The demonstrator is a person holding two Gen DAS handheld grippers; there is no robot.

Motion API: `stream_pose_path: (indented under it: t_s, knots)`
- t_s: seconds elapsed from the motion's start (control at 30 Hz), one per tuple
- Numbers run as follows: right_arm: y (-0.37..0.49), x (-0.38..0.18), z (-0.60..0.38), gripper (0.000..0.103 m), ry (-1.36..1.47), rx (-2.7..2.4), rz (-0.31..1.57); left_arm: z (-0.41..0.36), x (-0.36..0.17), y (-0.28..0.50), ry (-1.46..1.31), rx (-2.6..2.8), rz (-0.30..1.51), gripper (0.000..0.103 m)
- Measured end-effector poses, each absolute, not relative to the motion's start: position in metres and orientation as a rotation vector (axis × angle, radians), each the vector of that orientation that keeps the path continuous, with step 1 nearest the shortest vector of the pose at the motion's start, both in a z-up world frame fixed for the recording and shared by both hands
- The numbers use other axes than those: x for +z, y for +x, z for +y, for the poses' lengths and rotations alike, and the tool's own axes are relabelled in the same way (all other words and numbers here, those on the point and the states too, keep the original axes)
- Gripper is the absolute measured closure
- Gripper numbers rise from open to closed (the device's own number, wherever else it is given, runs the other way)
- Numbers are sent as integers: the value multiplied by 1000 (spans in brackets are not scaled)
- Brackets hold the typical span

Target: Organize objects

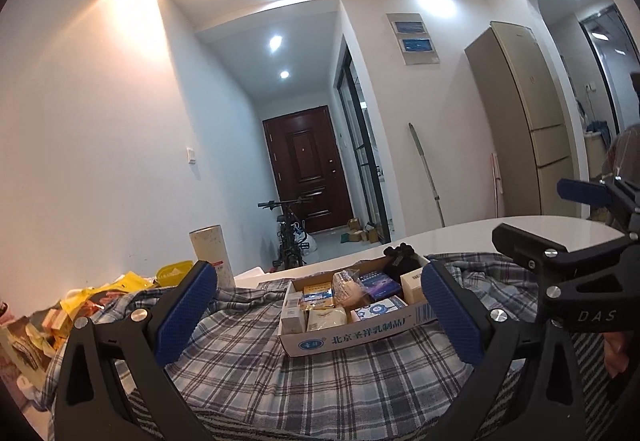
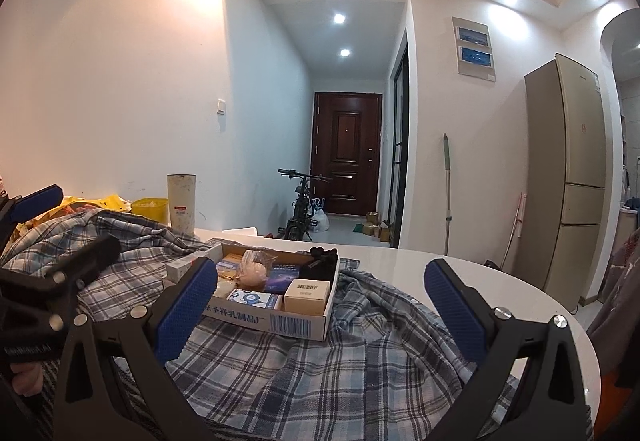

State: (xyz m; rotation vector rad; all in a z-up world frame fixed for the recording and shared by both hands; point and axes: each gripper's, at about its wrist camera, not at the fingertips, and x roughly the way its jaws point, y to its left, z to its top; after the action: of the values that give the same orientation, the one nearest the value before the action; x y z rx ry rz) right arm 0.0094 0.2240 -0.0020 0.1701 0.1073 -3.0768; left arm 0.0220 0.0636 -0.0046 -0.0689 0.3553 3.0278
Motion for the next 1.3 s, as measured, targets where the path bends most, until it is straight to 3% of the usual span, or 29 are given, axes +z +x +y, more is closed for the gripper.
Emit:
stream_pose_path:
  t_s: [0.17, 0.6, 1.3]
  knots:
    - [15, 0, 228, 0, 126, -3081, 80, 56, -3, 19, -86, 3035, 297, 0]
    - [14, 0, 230, 0, 128, -3075, 63, 8, -1, 2, -213, 3044, -64, 0]
    - [13, -1, 229, 0, 148, -3068, 70, 8, 0, 7, -193, 3064, -52, 0]
